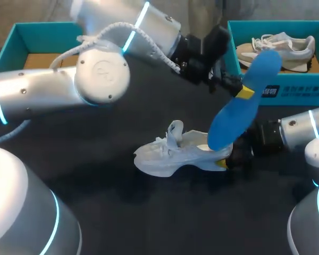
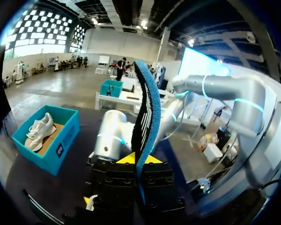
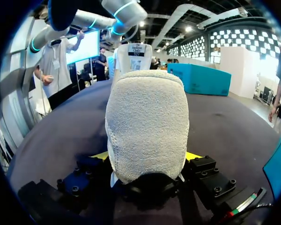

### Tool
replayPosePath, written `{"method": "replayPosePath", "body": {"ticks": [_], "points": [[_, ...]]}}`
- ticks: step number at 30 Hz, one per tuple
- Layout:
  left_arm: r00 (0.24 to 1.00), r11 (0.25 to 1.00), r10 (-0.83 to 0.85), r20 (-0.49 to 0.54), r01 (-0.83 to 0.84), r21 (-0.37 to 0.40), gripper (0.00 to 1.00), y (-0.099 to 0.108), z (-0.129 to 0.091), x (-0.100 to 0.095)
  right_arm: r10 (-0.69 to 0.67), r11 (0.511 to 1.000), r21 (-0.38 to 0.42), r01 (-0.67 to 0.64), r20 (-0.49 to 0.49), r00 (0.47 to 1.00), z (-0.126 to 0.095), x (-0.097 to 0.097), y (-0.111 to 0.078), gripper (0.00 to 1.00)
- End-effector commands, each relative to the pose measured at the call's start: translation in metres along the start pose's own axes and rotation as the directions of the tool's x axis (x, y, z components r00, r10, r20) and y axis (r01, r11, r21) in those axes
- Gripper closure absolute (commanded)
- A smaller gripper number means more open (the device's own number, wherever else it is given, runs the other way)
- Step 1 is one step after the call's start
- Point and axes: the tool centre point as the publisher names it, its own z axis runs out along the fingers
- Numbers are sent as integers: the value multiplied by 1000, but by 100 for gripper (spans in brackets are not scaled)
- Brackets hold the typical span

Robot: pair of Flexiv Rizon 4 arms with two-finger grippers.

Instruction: Take the shoe out of the shoebox, open the shoe tongue, remove and reinsert the insole, then place the shoe into the shoebox

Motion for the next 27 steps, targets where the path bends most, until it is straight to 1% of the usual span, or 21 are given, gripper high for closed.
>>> {"method": "replayPosePath", "body": {"ticks": [1,3,4,7,11,16,21,27], "points": [[999,994,-33,-4,33,101,100,5,-21,22,1,1000,3,-1,2,1000,3,1,-1,100],[998,987,-61,-29,65,150,100,1,-26,29,1,1000,3,-1,2,1000,3,1,-1,100],[998,985,-65,-22,68,156,100,0,-28,30,1,1000,3,-1,2,1000,3,1,-1,100],[993,971,-111,-28,114,208,100,-5,-38,39,1,1000,3,-1,2,1000,3,1,-1,100],[986,952,-163,-44,169,254,100,-10,-52,48,1,1000,3,-1,2,1000,3,1,-1,100],[971,920,-214,-107,237,311,100,-16,-72,57,1,1000,3,-1,2,1000,3,1,-1,100],[959,900,-227,-170,273,339,100,-25,-93,70,1,1000,3,-1,2,1000,3,1,-1,100],[938,890,-246,-244,318,326,100,-35,-113,91,1,1000,3,-1,2,1000,3,1,-1,100]]}}
